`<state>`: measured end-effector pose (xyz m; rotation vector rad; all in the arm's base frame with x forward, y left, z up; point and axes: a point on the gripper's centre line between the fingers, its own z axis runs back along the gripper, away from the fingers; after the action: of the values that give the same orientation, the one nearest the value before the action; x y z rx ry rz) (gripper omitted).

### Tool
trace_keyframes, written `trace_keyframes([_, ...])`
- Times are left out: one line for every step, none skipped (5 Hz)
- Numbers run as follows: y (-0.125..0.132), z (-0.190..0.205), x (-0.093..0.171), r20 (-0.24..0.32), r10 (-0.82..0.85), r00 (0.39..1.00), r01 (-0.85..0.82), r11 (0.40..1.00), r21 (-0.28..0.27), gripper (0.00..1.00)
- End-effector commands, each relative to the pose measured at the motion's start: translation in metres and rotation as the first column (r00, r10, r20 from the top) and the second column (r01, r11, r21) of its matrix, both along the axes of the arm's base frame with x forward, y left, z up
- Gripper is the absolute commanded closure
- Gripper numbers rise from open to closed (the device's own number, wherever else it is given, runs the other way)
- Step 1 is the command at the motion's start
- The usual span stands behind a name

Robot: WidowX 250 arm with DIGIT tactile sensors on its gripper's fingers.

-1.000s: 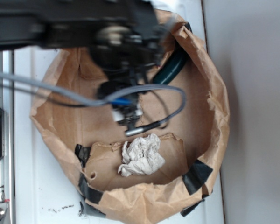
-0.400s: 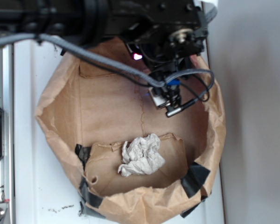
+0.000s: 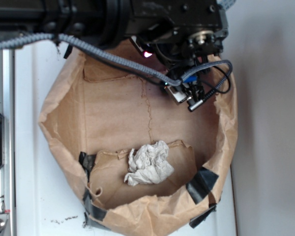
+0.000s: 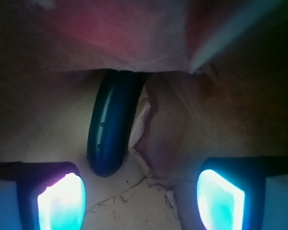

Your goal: Grab the plastic pickle.

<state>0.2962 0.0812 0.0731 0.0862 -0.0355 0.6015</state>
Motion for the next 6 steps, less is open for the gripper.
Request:
trace_keyframes([0.013, 0.015, 0.003, 0.051, 0.024, 0.998, -0.025, 1.0, 0.015, 0.0])
trace_keyframes([0.011, 0.007, 0.022, 0.092, 0.031, 0.995, -0.028, 0.999, -0.025, 0.0])
trace_keyframes([0.003, -0.003, 0.038, 0.07, 0.033, 0.997, -0.033, 0.999, 0.001, 0.0])
trace_keyframes([0.003, -0.017, 0.043, 0.048, 0.008, 0.999, -0.01, 1.0, 0.029, 0.0])
trace_keyframes([0.002, -0.026, 0.043, 0.034, -0.003, 0.999, 0.001, 0.997, 0.073, 1.0])
trace_keyframes([0.001, -0.02, 0.039, 0.057, -0.005, 0.998, 0.0, 0.995, 0.099, 1.0])
